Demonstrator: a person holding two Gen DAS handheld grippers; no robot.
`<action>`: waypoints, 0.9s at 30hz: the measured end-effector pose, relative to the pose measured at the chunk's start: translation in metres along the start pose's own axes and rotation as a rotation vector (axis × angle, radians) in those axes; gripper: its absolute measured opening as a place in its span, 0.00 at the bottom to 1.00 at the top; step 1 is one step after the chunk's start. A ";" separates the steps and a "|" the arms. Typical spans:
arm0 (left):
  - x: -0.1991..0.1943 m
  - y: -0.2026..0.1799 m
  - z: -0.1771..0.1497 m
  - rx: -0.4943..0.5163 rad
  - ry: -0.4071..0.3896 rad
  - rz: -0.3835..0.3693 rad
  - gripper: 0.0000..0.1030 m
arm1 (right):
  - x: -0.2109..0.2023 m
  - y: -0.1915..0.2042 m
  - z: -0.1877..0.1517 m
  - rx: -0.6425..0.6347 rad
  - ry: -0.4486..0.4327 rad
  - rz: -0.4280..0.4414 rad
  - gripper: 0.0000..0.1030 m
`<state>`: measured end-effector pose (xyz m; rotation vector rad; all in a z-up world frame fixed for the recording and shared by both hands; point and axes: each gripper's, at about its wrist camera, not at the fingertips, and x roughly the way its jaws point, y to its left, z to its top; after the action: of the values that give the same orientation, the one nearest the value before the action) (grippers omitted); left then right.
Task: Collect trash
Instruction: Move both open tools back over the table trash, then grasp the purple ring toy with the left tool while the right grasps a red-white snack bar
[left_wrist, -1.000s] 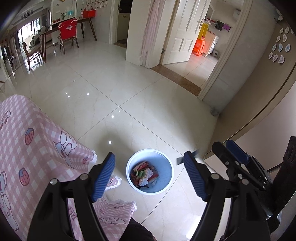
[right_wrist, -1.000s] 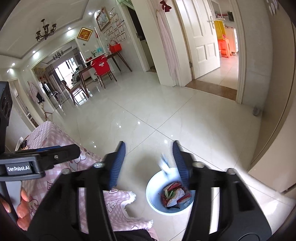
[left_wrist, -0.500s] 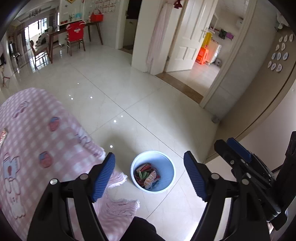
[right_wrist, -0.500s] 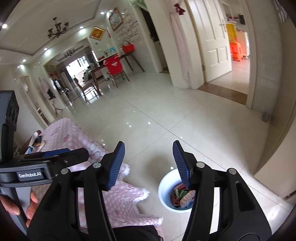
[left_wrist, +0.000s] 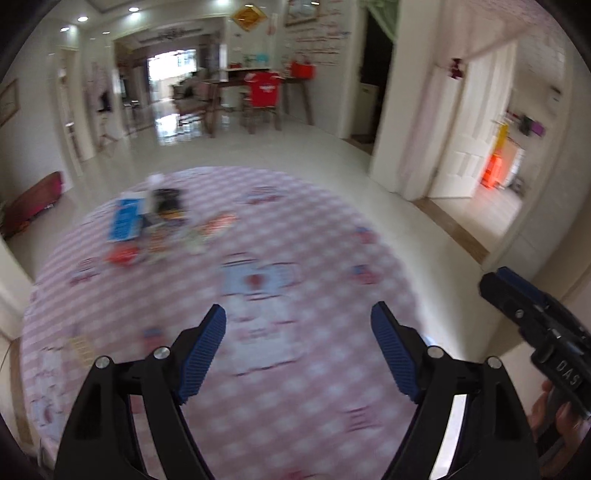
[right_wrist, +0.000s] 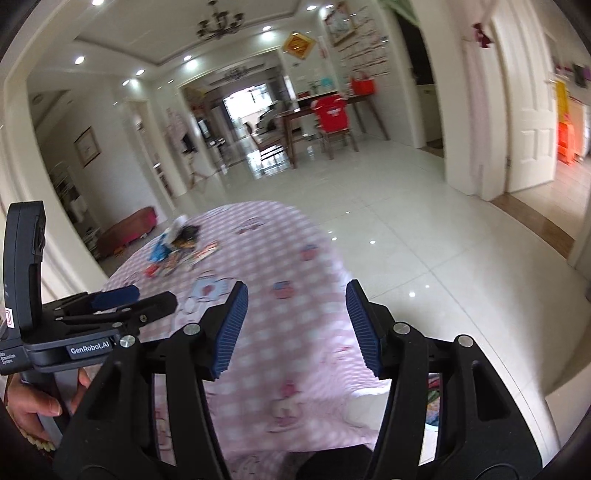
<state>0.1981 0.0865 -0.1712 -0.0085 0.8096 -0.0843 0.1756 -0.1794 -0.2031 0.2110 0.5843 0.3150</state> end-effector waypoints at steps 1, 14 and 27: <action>-0.003 0.016 -0.003 -0.019 -0.001 0.032 0.77 | 0.006 0.010 0.001 -0.013 0.013 0.014 0.53; 0.010 0.168 -0.049 -0.281 0.081 0.236 0.75 | 0.091 0.126 -0.010 -0.151 0.165 0.158 0.53; 0.047 0.190 -0.047 -0.320 0.070 0.130 0.00 | 0.135 0.131 -0.001 -0.203 0.205 0.134 0.53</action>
<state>0.2105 0.2734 -0.2451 -0.2559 0.8843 0.1693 0.2513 -0.0107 -0.2353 0.0211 0.7370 0.5269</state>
